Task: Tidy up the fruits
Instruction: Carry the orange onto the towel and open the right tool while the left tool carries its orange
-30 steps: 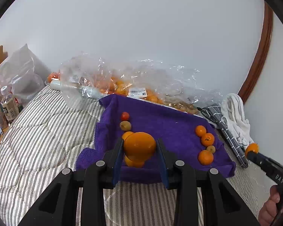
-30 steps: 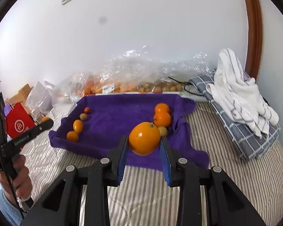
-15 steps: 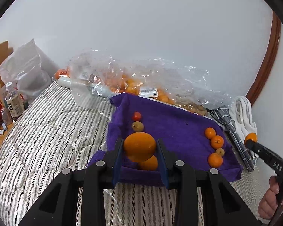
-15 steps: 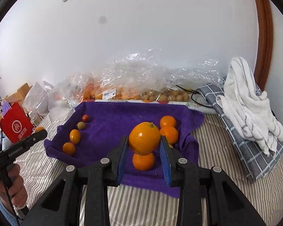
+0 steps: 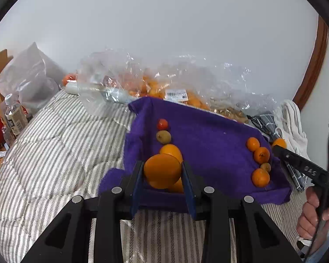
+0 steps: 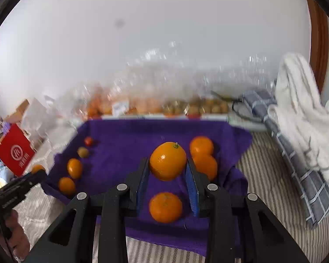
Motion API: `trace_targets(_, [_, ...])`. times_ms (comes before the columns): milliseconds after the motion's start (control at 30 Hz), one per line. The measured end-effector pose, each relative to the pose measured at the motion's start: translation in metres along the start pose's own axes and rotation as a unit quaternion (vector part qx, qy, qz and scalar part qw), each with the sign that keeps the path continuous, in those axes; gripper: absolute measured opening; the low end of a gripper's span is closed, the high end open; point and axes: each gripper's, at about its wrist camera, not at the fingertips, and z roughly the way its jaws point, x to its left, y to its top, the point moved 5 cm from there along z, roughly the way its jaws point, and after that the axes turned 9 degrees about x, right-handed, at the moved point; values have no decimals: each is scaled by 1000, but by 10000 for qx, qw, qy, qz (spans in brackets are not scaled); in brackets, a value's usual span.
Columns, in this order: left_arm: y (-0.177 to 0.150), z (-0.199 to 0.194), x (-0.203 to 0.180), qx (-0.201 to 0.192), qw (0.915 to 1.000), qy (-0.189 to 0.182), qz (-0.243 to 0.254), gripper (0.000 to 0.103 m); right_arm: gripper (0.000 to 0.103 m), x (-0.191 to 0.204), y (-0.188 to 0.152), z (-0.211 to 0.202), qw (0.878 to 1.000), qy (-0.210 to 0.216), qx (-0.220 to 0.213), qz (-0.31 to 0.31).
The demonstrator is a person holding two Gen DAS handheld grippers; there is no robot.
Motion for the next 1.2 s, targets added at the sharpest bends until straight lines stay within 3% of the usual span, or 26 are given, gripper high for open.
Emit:
trace_targets(233, [1,1,-5,145,9998,38,101,32,33,-15,2,5,10000,-25,-46,32])
trace_targets(433, [27,2,-12,226,9991,129,331,32,33,-25,1,19,9992,213,218,277])
trace_targets(667, [59,33,-26,375,9988,-189,240,32,33,-14,-5,44,9983,244,486,188])
trace_targets(867, [56,69,-42,615,9969,-147,474,32,33,-10,-9,59,9977,194,617,183])
trace_targets(1200, [49,88,-40,696,9949,-14,734,32,33,1,-16,61,9972,146,719,-126])
